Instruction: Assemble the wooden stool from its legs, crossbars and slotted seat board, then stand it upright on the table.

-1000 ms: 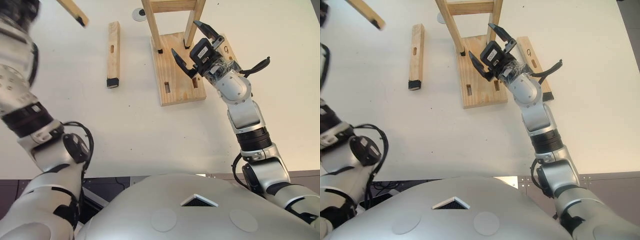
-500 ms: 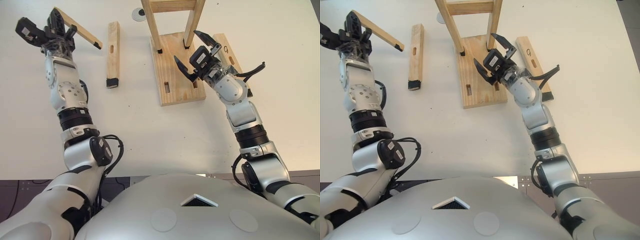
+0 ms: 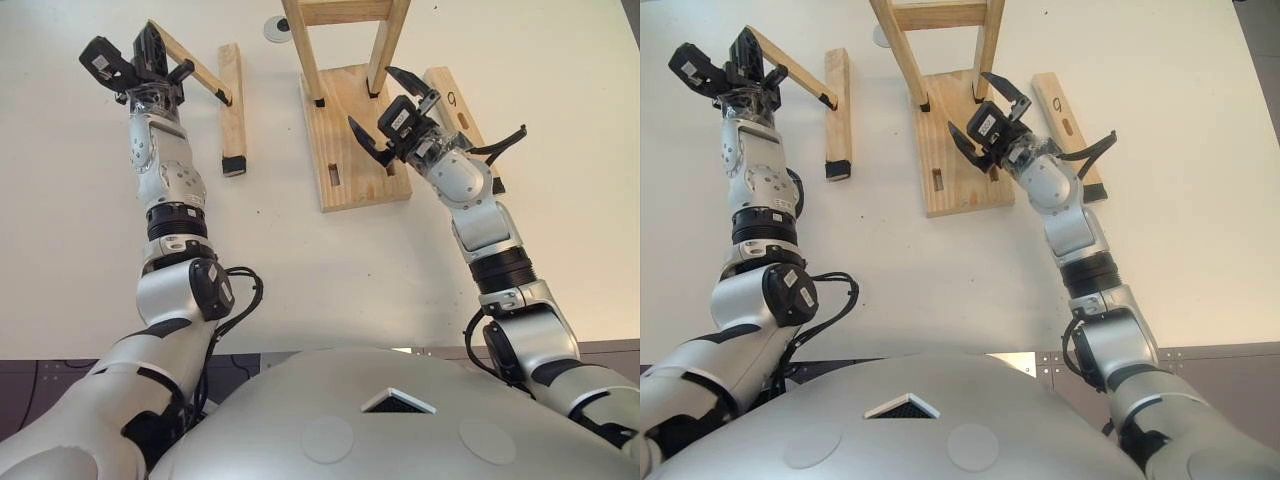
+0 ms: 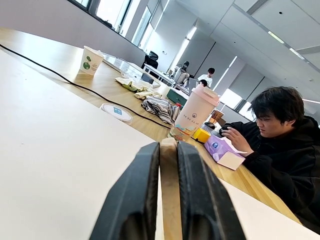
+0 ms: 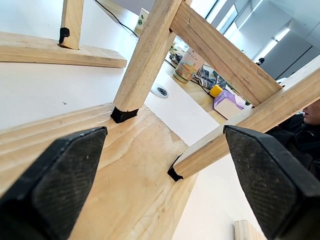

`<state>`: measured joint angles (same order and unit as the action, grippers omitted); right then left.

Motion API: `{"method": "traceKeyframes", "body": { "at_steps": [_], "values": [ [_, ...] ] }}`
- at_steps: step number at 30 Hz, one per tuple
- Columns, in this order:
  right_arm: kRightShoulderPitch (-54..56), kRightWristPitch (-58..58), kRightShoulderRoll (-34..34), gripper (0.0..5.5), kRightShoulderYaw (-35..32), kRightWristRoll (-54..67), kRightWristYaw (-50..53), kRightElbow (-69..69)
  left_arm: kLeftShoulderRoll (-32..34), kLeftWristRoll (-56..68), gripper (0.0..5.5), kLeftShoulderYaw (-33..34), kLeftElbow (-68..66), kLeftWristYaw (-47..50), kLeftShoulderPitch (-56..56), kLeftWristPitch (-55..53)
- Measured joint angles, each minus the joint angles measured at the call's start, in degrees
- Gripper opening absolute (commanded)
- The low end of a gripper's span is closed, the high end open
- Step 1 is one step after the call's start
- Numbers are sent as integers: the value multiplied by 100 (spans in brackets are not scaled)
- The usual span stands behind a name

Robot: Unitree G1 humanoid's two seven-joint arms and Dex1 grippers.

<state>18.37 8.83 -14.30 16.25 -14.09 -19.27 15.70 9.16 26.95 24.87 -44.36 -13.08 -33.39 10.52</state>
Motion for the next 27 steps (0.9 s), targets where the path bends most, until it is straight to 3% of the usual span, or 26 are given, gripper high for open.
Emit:
{"method": "traceKeyframes", "body": {
  "at_steps": [11,27],
  "values": [
    [-19,51,9,430,-24,-2,6,8,97,-2192,36,-1399,1346,664,1171,785],
    [-212,45,15,430,-42,-1,92,-108,186,-2537,36,-1616,2878,1007,2778,868]
  ]
}}
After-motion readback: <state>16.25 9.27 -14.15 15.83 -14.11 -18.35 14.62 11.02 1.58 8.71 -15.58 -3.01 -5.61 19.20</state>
